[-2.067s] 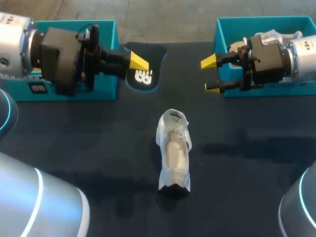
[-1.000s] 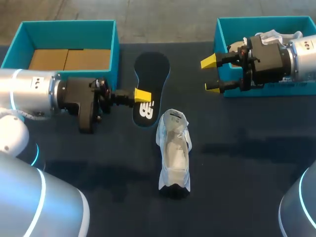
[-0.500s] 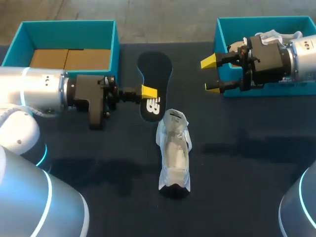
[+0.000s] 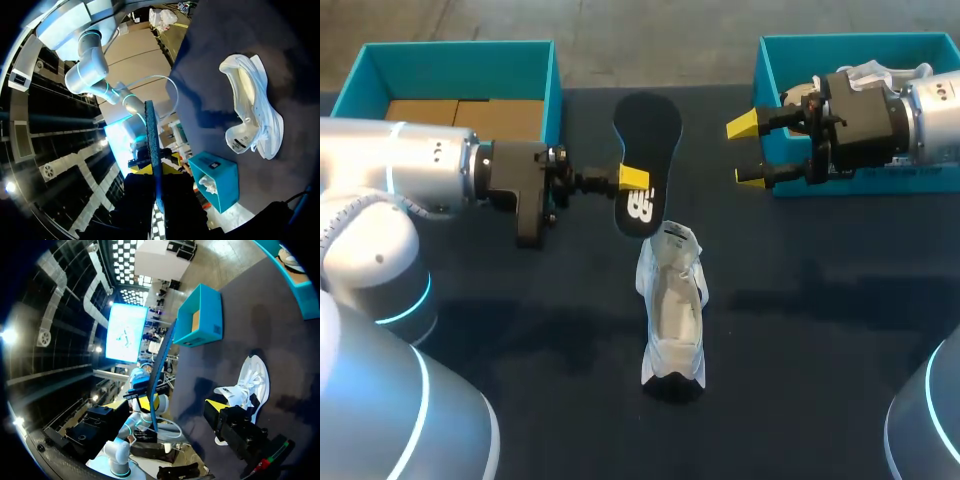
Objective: Take the shoe out of the shoebox, open the shoe tongue, remove and reinsert the insole, then place the shoe into the shoebox
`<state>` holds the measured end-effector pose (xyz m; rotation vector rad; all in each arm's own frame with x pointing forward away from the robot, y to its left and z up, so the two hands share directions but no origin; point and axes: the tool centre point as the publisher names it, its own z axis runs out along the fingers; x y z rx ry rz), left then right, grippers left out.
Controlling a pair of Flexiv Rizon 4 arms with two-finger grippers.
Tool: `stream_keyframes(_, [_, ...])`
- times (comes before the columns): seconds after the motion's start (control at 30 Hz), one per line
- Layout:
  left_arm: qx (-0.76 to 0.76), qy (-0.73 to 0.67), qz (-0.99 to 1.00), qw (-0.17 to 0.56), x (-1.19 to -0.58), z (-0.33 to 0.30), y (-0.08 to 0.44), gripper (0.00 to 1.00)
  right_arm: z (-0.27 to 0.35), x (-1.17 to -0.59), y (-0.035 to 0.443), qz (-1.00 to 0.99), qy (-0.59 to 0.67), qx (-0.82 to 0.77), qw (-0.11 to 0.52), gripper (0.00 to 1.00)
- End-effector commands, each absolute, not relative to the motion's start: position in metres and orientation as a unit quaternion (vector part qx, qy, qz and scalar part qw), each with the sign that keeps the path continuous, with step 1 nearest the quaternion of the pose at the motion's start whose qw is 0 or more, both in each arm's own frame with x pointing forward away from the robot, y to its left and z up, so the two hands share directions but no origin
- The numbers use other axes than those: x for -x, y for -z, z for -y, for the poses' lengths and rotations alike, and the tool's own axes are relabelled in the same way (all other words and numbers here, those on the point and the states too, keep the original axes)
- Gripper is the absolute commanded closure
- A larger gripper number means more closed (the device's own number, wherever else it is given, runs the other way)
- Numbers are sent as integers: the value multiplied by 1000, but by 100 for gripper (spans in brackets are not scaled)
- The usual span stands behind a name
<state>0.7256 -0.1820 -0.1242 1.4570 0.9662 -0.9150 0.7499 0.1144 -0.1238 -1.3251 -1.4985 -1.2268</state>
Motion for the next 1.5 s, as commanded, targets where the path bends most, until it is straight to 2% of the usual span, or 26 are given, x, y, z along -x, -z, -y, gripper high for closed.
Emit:
stream_keyframes(0.03, [-616,386,-408,553,-725,182,125,100,-116,-750,124,589,482,521,387,0])
stream_keyframes(1.07, [-616,386,-408,553,-725,182,125,100,-117,-752,125,589,482,527,379,0])
stream_keyframes(1.5, [-616,386,-408,553,-725,182,125,100,-158,-758,130,570,497,533,380,0])
